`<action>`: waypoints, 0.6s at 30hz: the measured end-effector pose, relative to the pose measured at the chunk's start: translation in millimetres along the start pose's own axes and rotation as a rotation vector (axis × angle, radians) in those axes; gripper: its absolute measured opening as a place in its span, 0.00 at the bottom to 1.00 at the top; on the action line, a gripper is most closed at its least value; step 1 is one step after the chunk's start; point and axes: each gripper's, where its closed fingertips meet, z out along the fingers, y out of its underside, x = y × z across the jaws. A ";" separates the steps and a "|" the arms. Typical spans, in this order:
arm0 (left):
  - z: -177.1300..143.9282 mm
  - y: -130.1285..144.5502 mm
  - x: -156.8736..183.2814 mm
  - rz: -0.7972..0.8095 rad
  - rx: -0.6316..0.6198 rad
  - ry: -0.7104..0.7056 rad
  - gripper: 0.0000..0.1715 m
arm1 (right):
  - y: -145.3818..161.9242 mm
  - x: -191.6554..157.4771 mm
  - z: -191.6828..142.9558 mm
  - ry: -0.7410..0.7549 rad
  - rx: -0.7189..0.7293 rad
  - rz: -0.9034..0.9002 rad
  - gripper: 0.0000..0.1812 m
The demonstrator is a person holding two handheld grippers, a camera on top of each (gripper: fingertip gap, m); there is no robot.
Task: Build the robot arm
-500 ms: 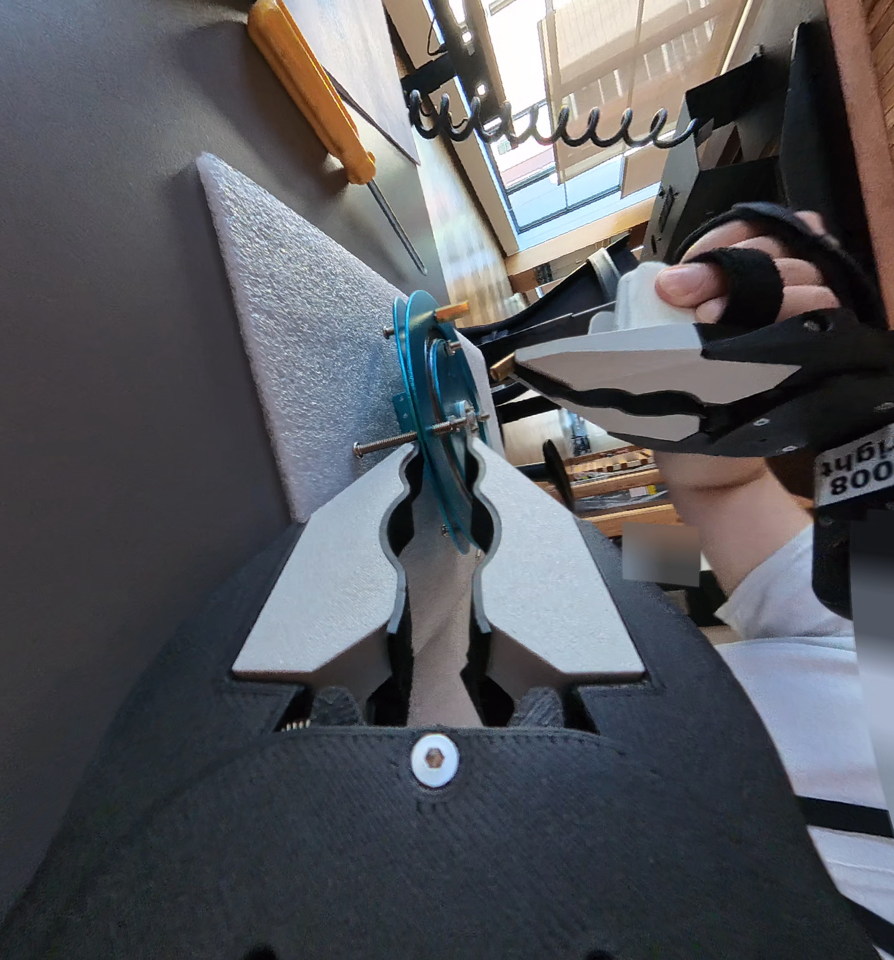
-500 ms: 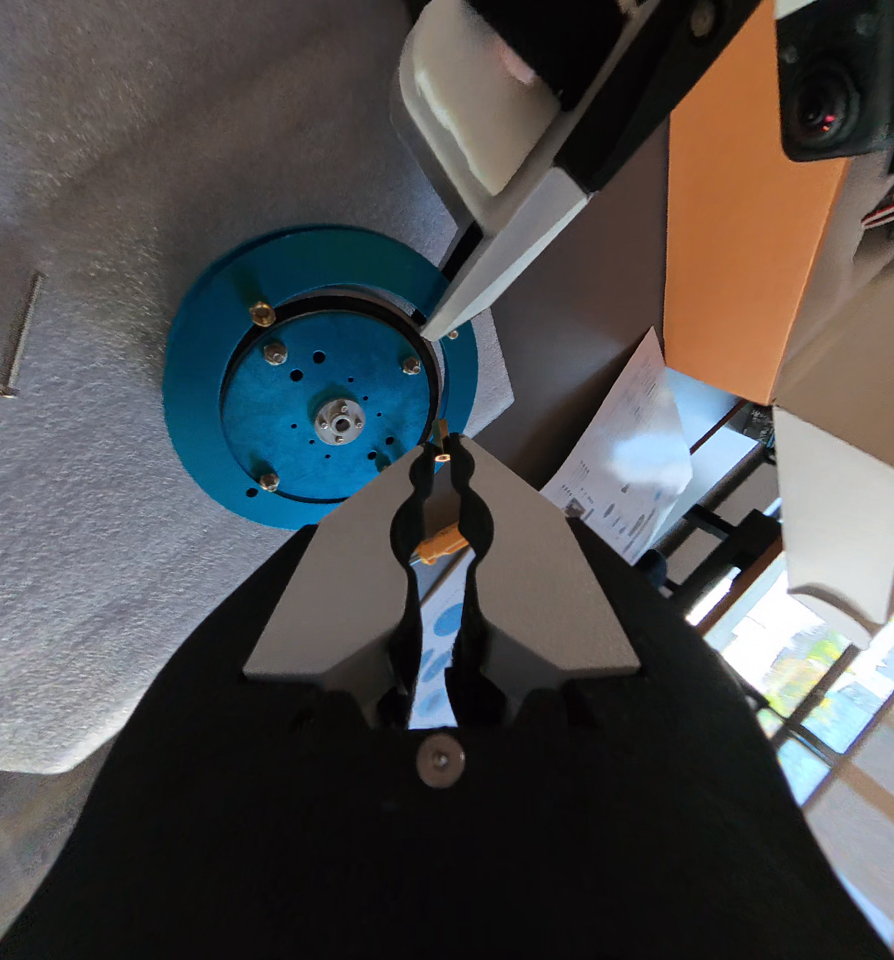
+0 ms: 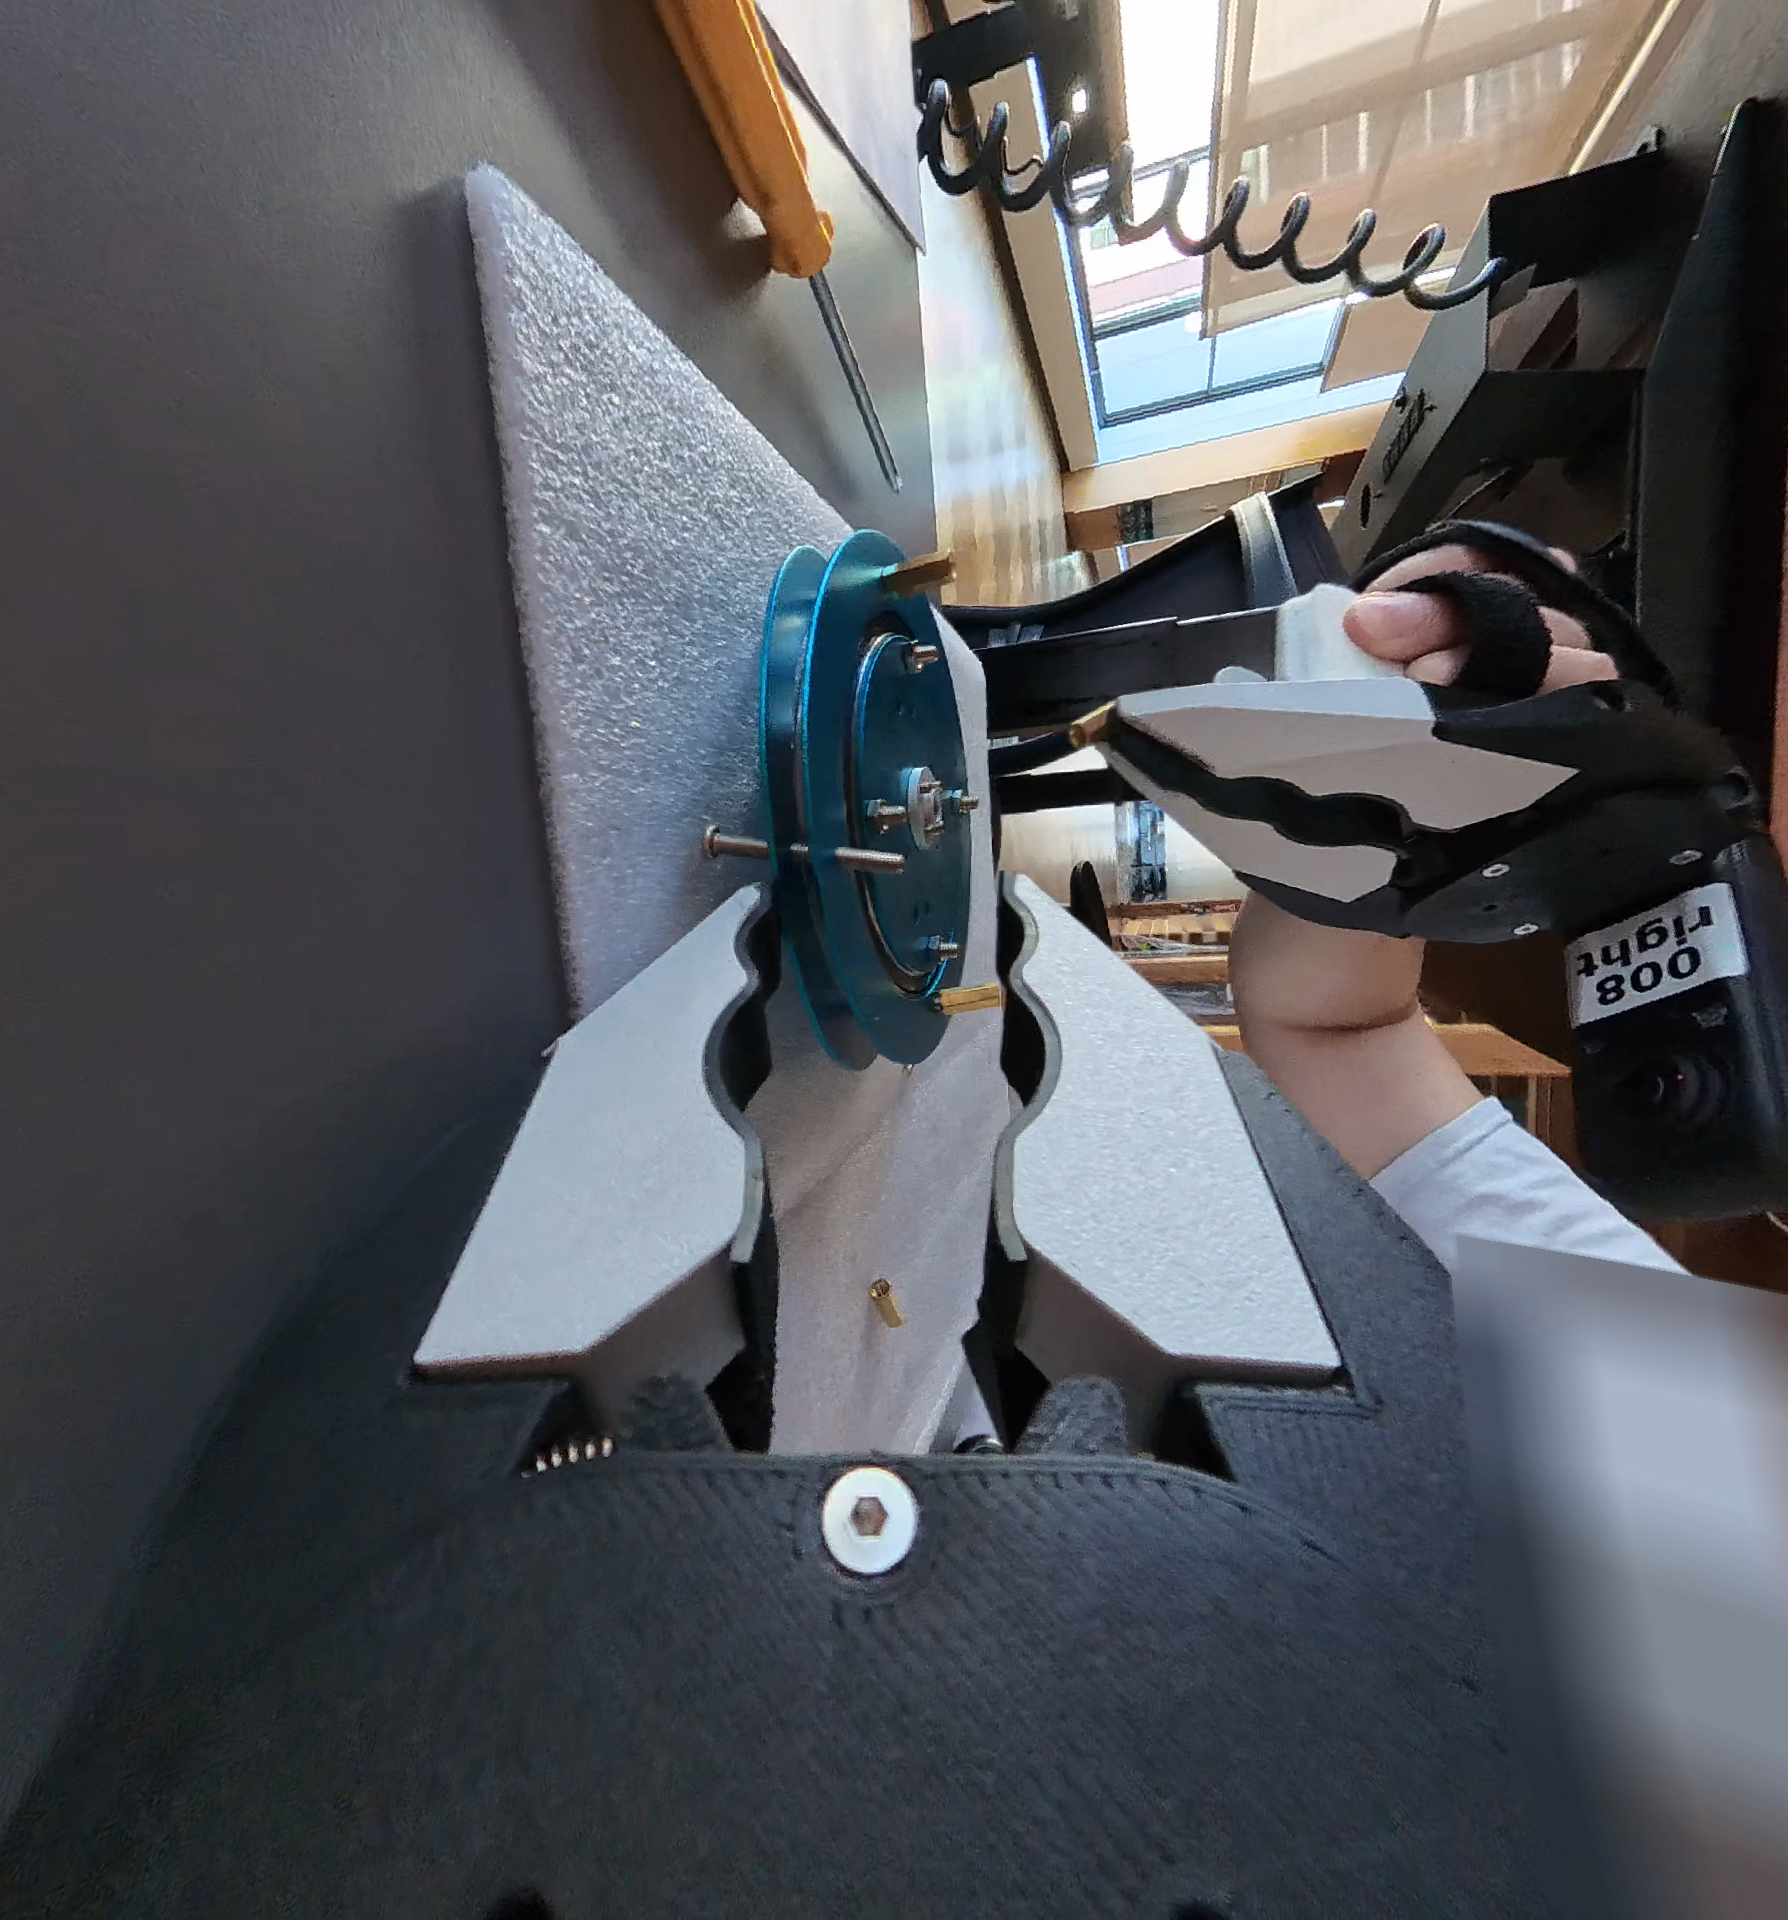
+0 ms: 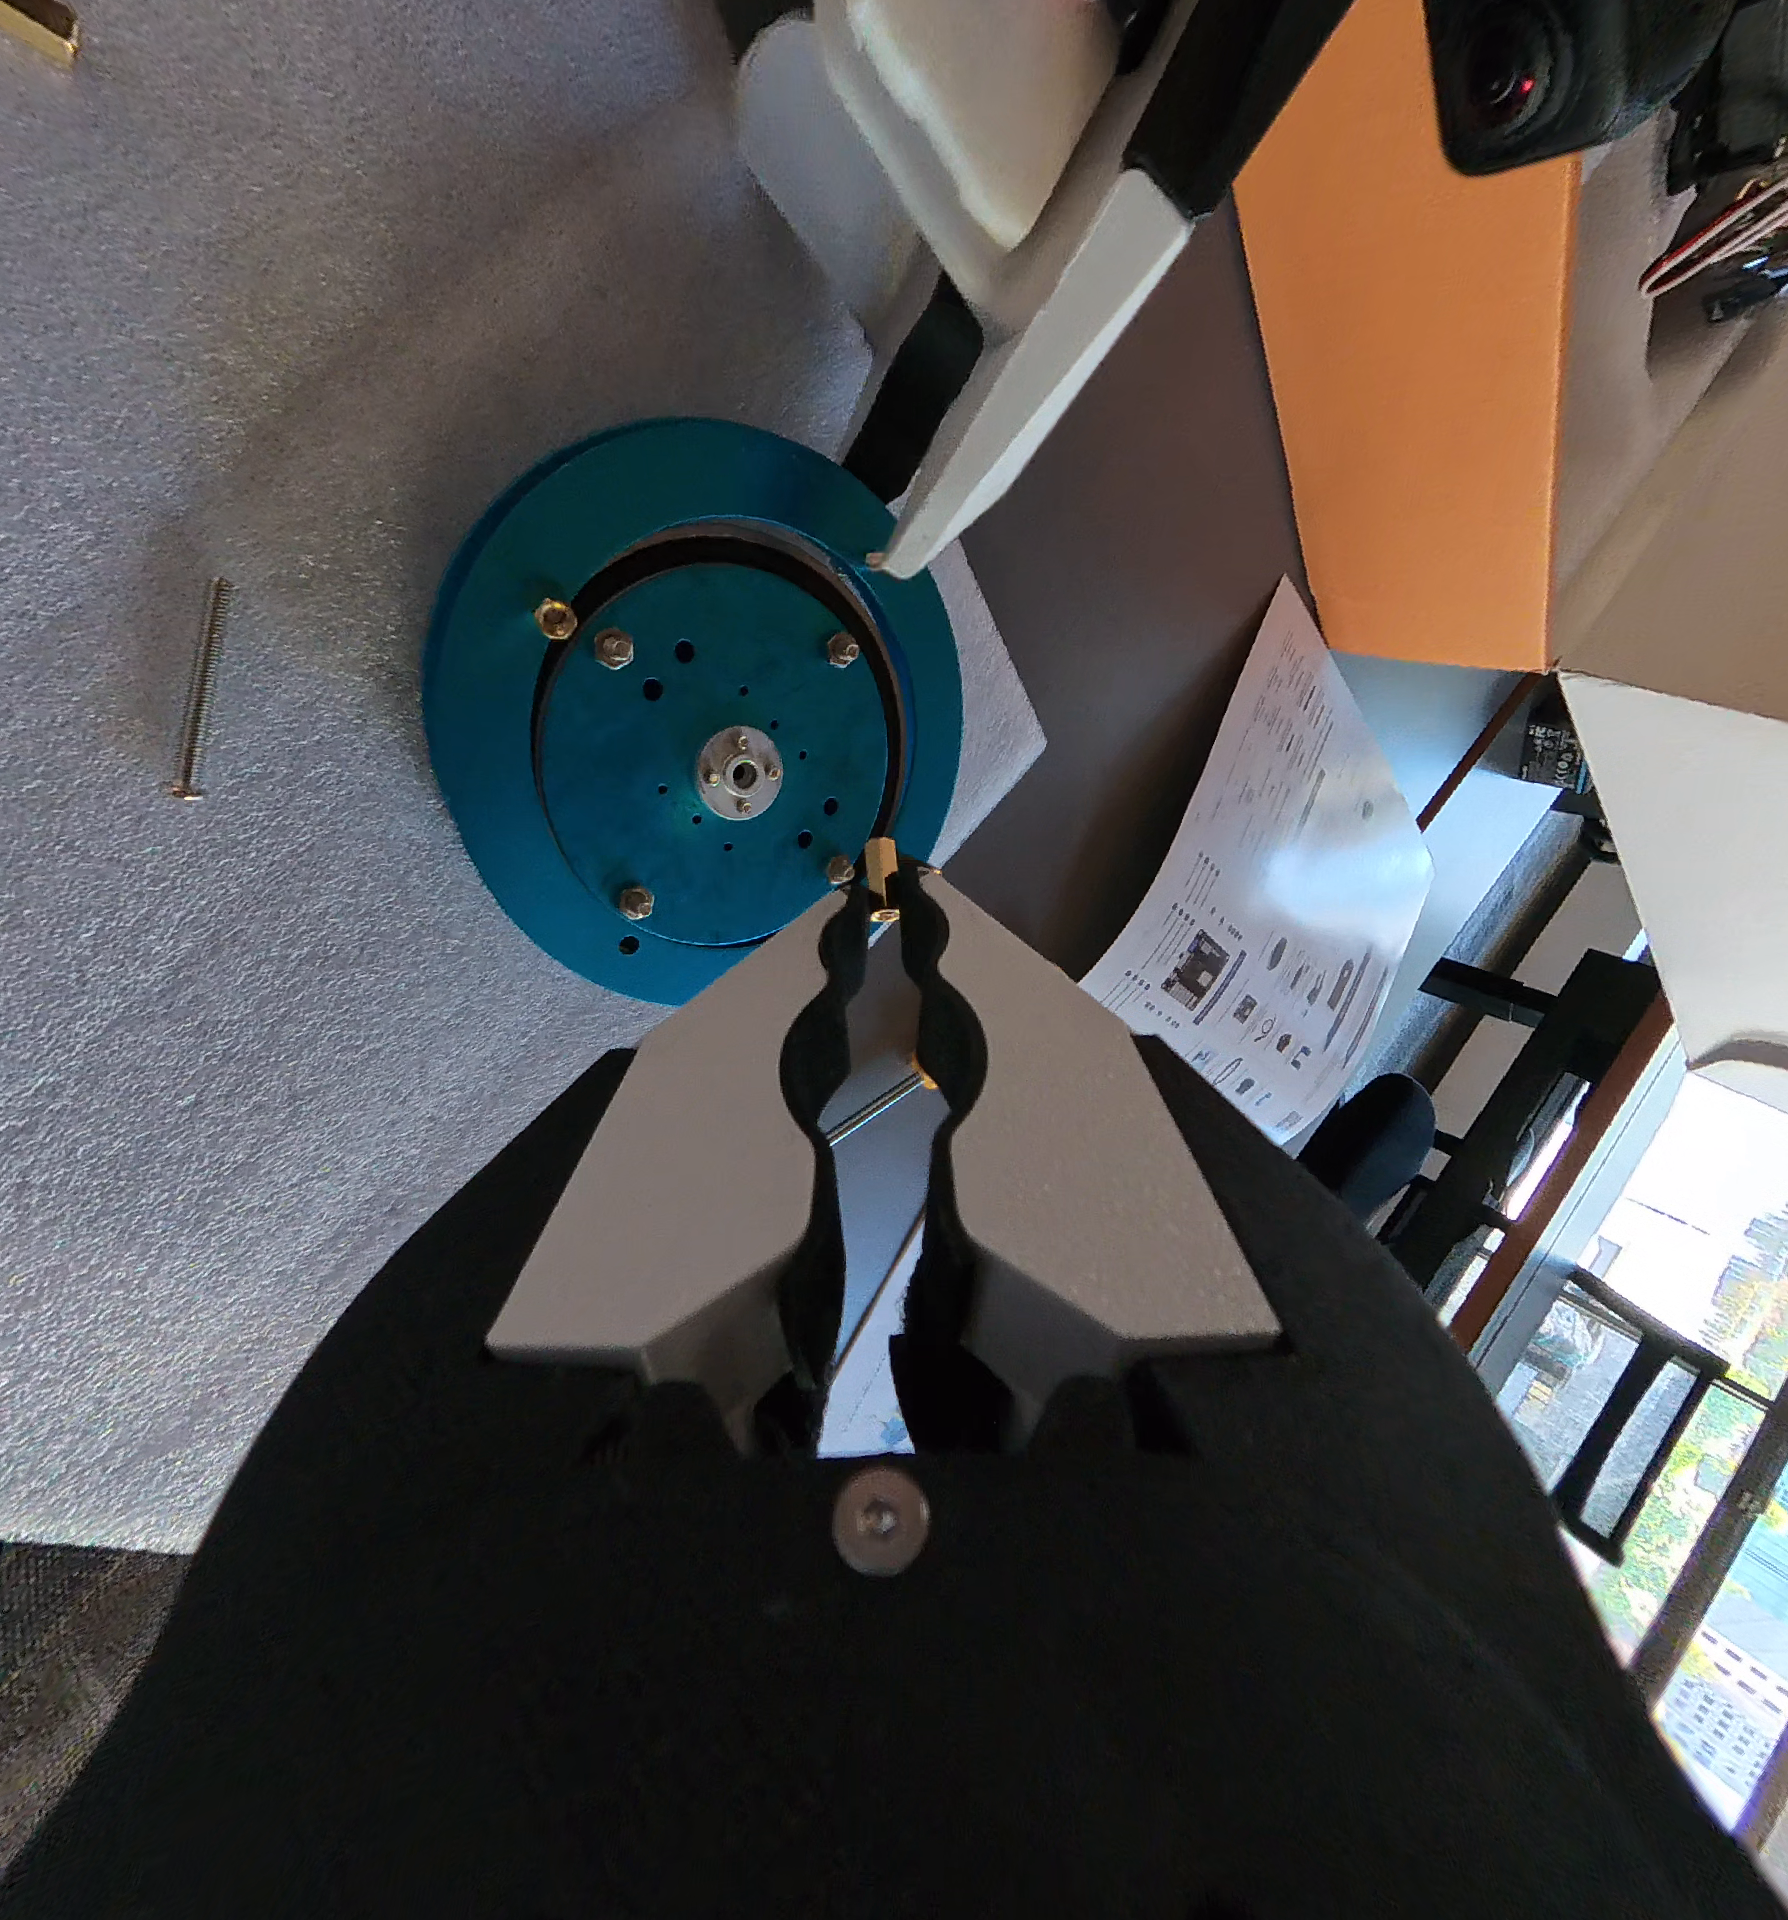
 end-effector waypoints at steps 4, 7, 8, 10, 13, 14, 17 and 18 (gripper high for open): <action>-2.7 -1.0 -1.0 -0.009 0.009 -0.046 0.24 | -0.1 -1.4 -2.8 0.011 0.010 0.019 0.03; -9.2 -6.0 -11.7 0.029 0.049 -0.169 0.22 | -2.1 -2.8 -4.6 0.017 0.022 0.030 0.03; -13.9 -9.3 -16.0 0.055 0.072 -0.225 0.21 | -2.9 -3.2 -5.1 0.018 0.027 0.034 0.03; -24.8 -17.5 -14.3 0.104 0.141 -0.270 0.19 | -3.9 -3.4 -5.5 0.021 0.032 0.038 0.03; -37.7 -19.5 -2.3 0.207 0.209 -0.267 0.12 | -6.2 -1.8 -6.5 0.032 0.043 0.042 0.03; -38.9 -16.6 -1.8 0.238 0.206 -0.271 0.10 | -7.7 -0.8 -6.7 0.036 0.048 0.042 0.02; -33.7 -12.1 1.3 0.276 0.217 -0.212 0.09 | -15.7 3.9 -4.6 0.042 0.056 0.024 0.02; -30.8 -11.7 4.0 0.269 0.225 -0.174 0.09 | -19.8 5.2 -2.6 0.040 0.053 0.004 0.02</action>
